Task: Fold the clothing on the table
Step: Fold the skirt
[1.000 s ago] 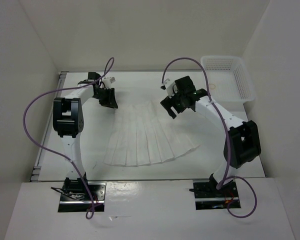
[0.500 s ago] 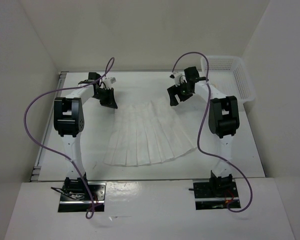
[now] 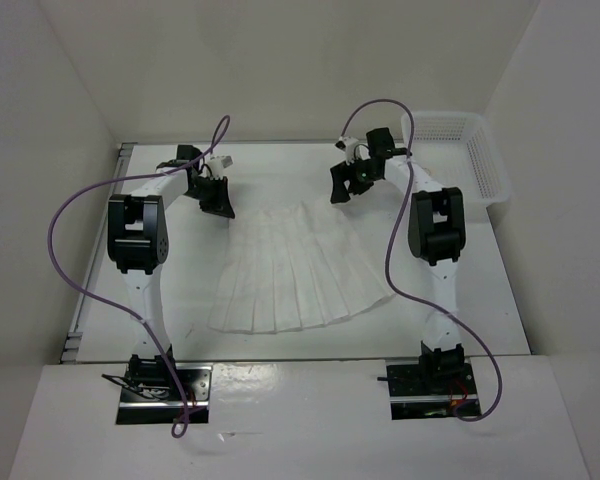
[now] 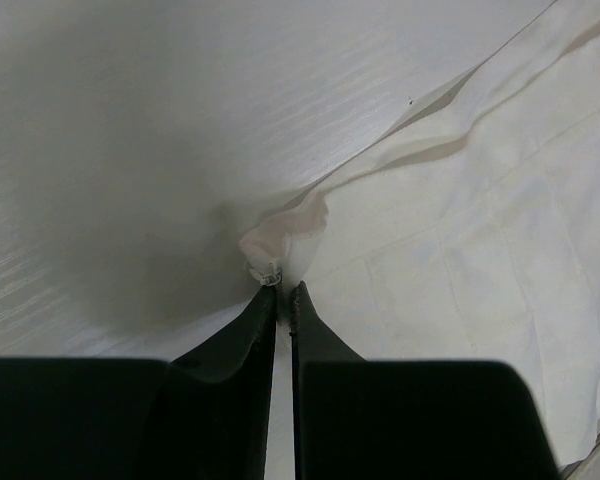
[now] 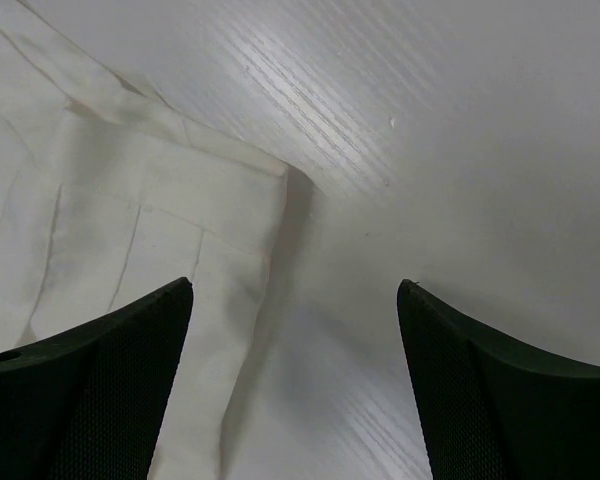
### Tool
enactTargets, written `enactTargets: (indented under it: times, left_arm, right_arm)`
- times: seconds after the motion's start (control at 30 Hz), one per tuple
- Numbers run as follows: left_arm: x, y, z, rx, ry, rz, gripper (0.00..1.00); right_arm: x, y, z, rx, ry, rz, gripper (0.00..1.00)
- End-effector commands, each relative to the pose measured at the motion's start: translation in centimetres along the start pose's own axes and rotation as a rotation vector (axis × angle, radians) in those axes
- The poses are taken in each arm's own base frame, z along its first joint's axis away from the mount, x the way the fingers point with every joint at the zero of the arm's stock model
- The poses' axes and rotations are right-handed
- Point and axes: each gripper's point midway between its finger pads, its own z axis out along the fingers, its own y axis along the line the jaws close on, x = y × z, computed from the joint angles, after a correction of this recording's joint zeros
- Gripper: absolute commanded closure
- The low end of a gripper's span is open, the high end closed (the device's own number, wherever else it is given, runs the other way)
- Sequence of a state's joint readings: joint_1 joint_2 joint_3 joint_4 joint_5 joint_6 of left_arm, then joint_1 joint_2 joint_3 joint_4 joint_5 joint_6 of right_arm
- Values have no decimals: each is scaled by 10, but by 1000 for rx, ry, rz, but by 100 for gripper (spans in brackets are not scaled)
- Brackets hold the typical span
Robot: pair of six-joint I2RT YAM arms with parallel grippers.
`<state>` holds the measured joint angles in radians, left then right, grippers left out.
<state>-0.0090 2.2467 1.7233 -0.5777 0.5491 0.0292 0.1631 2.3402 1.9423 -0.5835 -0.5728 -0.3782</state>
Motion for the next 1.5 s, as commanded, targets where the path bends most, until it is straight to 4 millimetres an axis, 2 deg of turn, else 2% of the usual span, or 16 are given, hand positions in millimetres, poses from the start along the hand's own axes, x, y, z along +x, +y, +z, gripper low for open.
enactTargets:
  times: [0.0,0.07,0.1,0.2,0.23,0.3,0.33,0.4,0.63,0.9,0.93,1.13,1.3,1.4,1.43,1.47]
  left_arm:
    - [-2,-9,-7,29,-5,41,90]
    - [-2,-9,-7,29,-5,41,90]
    - [-2,-9,-7,29,-5,41,90]
    - [-2,-9,-7,29,-5,50,90]
    - [1,-7,-4,30,2,45,90]
    - [3,-11,-3,35,14,47,90]
    - [3,-12,-3,36,14,47,90]
    - [0,-10,-4,26,8,61,90]
    - [2,-11,3,31,19,64,90]
    - [-1,-15,4,34,16,76,90]
    - [4,-14,7,36,32,65,90]
    - [-1,-17,7,31,31,96,90]
    - [3,-19,13,37,49,94,90]
    - [-5,-20,11,35,32,105,90]
    - [-5,-20,11,35,32,105,90]
    - [-5,-18,11,26,33,105,90]
  right_arm:
    - [-6,2,4,-48,-11,14,13]
    - [-1,-3,7,-56,-4,30,13]
    - [-8,-3,5,-60,-20,21,15]
    - [-3,-4,13,-79,-3,37,15]
    - [-9,-5,14,-84,-18,28,15]
    - [-3,-4,19,-101,-2,43,16]
    - [-8,-3,18,-109,-13,38,17]
    - [-1,-2,24,-128,0,52,17]
    - [0,2,23,-150,3,61,23]
    - [-5,18,29,-170,12,39,27]
    - [-5,18,29,-170,11,30,29]
    - [-1,23,32,-182,28,26,39]
    - [-1,23,32,-182,28,26,54]
    - [2,20,32,-164,43,31,71]
    - [3,17,32,-149,48,21,82]
    - [7,18,33,-152,56,27,87]
